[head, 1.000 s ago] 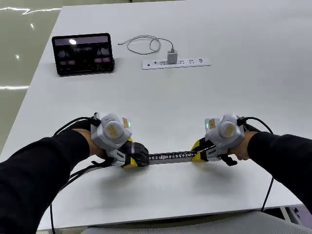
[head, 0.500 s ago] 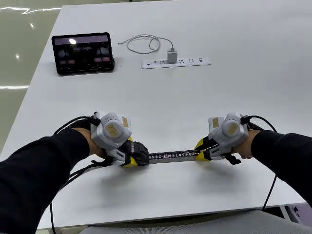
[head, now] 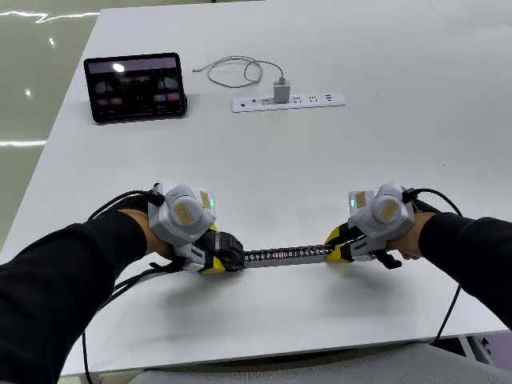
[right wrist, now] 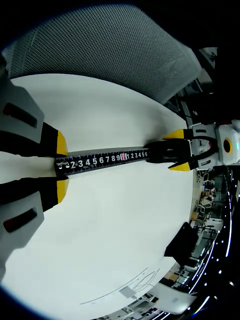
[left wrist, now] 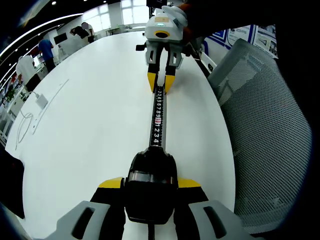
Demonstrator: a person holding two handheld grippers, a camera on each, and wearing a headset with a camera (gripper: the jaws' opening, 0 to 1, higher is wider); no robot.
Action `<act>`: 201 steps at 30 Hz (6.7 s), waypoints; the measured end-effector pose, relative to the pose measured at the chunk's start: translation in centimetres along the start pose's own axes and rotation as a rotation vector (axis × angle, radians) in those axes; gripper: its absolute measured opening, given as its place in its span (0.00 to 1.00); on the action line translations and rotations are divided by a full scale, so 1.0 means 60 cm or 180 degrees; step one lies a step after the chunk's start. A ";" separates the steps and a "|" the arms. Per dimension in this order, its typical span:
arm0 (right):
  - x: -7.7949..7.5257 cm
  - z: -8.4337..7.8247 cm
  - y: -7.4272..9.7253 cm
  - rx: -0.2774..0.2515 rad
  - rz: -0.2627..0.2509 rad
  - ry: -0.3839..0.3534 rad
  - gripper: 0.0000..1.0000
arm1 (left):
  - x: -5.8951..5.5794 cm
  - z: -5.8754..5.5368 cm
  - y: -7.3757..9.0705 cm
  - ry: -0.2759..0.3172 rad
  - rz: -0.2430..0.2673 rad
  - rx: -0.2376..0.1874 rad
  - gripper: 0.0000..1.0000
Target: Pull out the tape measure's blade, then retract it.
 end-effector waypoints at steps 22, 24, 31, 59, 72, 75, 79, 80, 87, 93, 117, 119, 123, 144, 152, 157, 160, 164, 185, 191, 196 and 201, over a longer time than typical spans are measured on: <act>-0.005 -0.010 0.013 0.0022 -0.0011 0.0003 0.09 | 0.000 0.000 0.000 0.0010 -0.0001 0.0002 0.33; -0.005 -0.011 0.014 0.0022 -0.0015 -0.0002 0.09 | 0.000 0.000 0.000 0.0011 -0.0002 0.0000 0.33; -0.007 -0.016 0.020 0.0015 -0.0044 -0.0030 0.09 | -0.001 0.001 0.000 0.0013 -0.0009 0.0003 0.33; -0.008 -0.033 0.042 0.0079 -0.0081 -0.0062 0.09 | 0.000 -0.001 -0.001 0.0025 -0.0013 -0.0011 0.33; -0.011 -0.041 0.052 0.0109 -0.0086 -0.0078 0.09 | 0.000 -0.001 -0.001 0.0037 0.0001 -0.0025 0.33; -0.013 -0.042 0.054 0.0124 -0.0078 -0.0073 0.09 | 0.000 0.000 0.000 0.0038 0.0002 -0.0026 0.33; -0.014 -0.044 0.058 0.0139 -0.0077 -0.0075 0.09 | 0.000 0.000 -0.001 0.0041 0.0000 -0.0025 0.33; -0.015 -0.046 0.060 0.0138 -0.0079 -0.0079 0.09 | 0.000 0.000 -0.001 0.0043 -0.0003 -0.0024 0.33; -0.015 -0.052 0.066 0.0150 -0.0088 -0.0089 0.09 | 0.001 0.000 -0.001 0.0050 -0.0008 -0.0028 0.33; -0.015 -0.057 0.072 0.0156 -0.0103 -0.0108 0.09 | 0.001 0.000 -0.002 0.0074 0.0001 -0.0018 0.33; -0.015 -0.065 0.092 0.0200 -0.0146 -0.0136 0.10 | 0.002 0.001 -0.003 0.0068 -0.0009 0.0007 0.33; -0.013 -0.064 0.093 0.0201 -0.0146 -0.0138 0.10 | 0.002 0.001 -0.003 0.0070 -0.0007 0.0004 0.33; -0.011 -0.063 0.095 0.0208 -0.0141 -0.0142 0.10 | 0.002 0.001 -0.003 0.0066 -0.0008 0.0008 0.33; -0.010 -0.062 0.097 0.0211 -0.0133 -0.0210 0.10 | 0.002 0.002 -0.004 0.0062 -0.0010 -0.0011 0.33; -0.016 -0.068 0.095 0.0228 -0.0144 -0.0263 0.11 | 0.002 0.002 -0.004 0.0067 0.0005 -0.0044 0.33; -0.018 -0.069 0.094 0.0300 -0.0099 -0.0176 0.11 | 0.002 0.002 -0.005 0.0059 -0.0001 -0.0030 0.33; -0.020 -0.071 0.094 0.0348 -0.0052 -0.0112 0.11 | 0.002 0.003 -0.005 0.0067 0.0005 -0.0042 0.33; -0.021 -0.069 0.091 0.0424 0.0014 -0.0010 0.12 | 0.003 0.002 -0.005 0.0068 0.0008 -0.0046 0.33; -0.035 -0.060 0.097 0.0529 -0.0130 0.0082 0.22 | 0.002 0.005 -0.003 -0.0009 -0.0059 -0.0054 0.35; -0.031 -0.049 0.103 0.0464 -0.0205 0.0023 0.42 | 0.002 0.005 -0.003 -0.0010 -0.0062 -0.0033 0.35; -0.027 -0.054 0.106 0.0496 -0.0208 0.0027 0.45 | 0.003 0.005 -0.003 -0.0017 -0.0051 -0.0011 0.35; -0.023 -0.055 0.109 0.0510 -0.0209 0.0002 0.47 | 0.017 -0.007 0.003 0.0053 0.0174 0.0116 0.46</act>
Point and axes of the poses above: the centre of the closed fingertips' face, and the gripper's own axes: y roughly backward along the fingers, x roughly to its left, z roughly out of its top, the point moved 4 cm from there along y, roughly backward along the fingers, and after that the axes turned 13 degrees about -x, right-handed, at the moved point
